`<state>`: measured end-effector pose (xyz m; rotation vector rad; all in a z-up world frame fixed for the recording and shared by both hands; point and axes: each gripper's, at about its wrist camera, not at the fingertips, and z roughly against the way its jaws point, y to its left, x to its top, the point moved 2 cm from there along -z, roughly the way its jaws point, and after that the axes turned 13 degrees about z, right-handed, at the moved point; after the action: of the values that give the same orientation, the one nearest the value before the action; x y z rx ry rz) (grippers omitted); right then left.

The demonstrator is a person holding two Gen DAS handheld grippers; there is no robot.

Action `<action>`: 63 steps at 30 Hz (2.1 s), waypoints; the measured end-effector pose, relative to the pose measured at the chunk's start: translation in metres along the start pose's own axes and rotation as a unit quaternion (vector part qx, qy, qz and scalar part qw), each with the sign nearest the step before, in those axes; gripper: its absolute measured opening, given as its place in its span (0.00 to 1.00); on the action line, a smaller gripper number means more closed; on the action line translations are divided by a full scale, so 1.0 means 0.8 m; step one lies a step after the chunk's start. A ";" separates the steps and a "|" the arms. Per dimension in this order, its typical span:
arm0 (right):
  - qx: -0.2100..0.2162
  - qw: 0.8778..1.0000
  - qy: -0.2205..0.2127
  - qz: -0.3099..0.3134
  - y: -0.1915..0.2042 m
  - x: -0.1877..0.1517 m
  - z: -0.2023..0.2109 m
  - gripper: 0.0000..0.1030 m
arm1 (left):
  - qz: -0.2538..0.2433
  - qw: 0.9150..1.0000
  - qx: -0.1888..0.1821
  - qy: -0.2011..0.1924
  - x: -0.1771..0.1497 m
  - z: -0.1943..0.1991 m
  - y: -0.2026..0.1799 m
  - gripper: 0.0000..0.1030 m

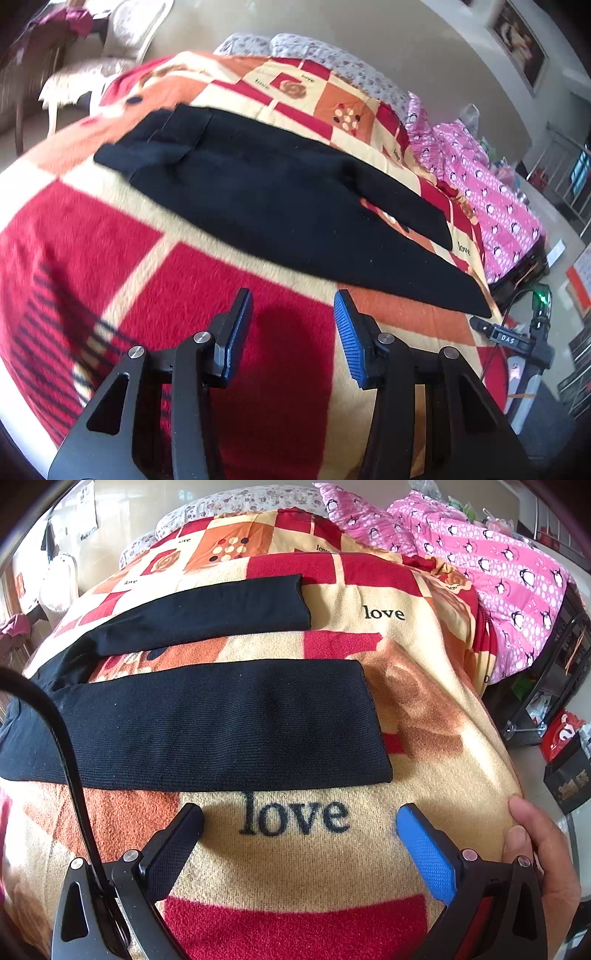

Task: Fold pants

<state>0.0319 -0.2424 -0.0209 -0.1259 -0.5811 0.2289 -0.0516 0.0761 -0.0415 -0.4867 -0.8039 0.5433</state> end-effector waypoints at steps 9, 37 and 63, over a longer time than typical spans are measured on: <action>0.000 1.000 0.000 0.000 -0.003 0.000 0.000 1.00 | -0.008 1.000 0.017 -0.001 -0.012 -0.003 -0.005 0.45; 0.000 1.000 0.000 0.000 -0.002 0.000 0.000 1.00 | 0.012 1.000 -0.004 0.001 -0.007 -0.006 0.001 0.47; 0.000 1.000 0.000 0.000 -0.002 -0.001 0.000 1.00 | 0.002 1.000 -0.014 0.004 -0.007 -0.008 -0.006 0.60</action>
<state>0.0318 -0.2441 -0.0211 -0.1256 -0.5815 0.2282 -0.0488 0.0677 -0.0458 -0.5168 -0.8033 0.5342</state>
